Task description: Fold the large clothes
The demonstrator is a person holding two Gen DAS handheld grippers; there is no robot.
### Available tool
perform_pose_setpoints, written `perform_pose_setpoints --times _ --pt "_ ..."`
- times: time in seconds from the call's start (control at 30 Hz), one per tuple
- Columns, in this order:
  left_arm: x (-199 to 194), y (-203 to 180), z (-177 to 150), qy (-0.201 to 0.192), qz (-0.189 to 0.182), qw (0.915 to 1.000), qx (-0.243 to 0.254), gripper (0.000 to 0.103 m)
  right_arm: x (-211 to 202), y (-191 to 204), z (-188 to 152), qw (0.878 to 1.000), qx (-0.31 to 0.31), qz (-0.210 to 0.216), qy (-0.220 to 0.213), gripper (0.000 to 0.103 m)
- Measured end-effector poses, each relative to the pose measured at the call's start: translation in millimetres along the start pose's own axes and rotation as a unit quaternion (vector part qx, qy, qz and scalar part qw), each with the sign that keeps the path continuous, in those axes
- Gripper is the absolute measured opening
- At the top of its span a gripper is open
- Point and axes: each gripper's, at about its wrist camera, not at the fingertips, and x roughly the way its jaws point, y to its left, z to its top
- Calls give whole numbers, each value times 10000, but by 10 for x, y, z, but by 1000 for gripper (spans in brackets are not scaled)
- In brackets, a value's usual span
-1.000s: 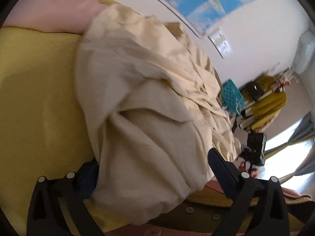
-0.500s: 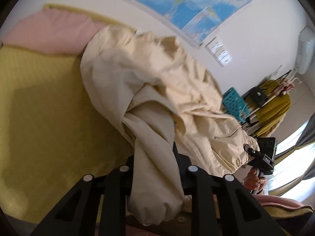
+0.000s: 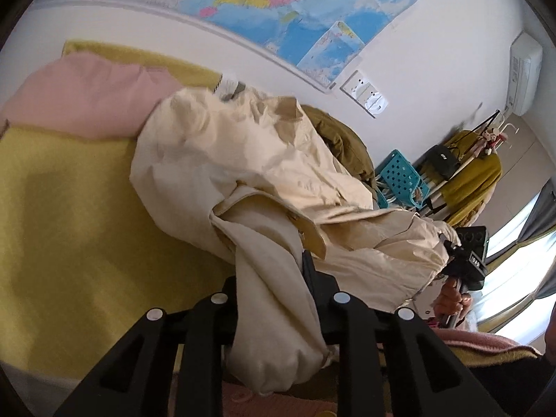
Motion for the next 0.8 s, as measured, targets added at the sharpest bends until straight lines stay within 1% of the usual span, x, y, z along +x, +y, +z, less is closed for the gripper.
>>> perform_pose_setpoints --times 0.2,0.3,0.53,0.7,0.8 --pt "-12 -158 529 60 315 9988 370 26 90 3 484 9998 -72 -104 -183 17" --pt "4 -206 796 10 408 9977 549 27 167 -30 753 9994 -72 -172 -286 18" --pt "191 -133 1353 152 625 9968 476 27 412 -186 1244 9988 86 -334 -341 19" --pt "385 -61 1729 287 784 9957 404 27 579 -331 1515 9981 156 -500 -331 19" --pt "500 -20 1894 375 881 9947 378 27 668 -420 1638 9977 222 -563 -318 19"
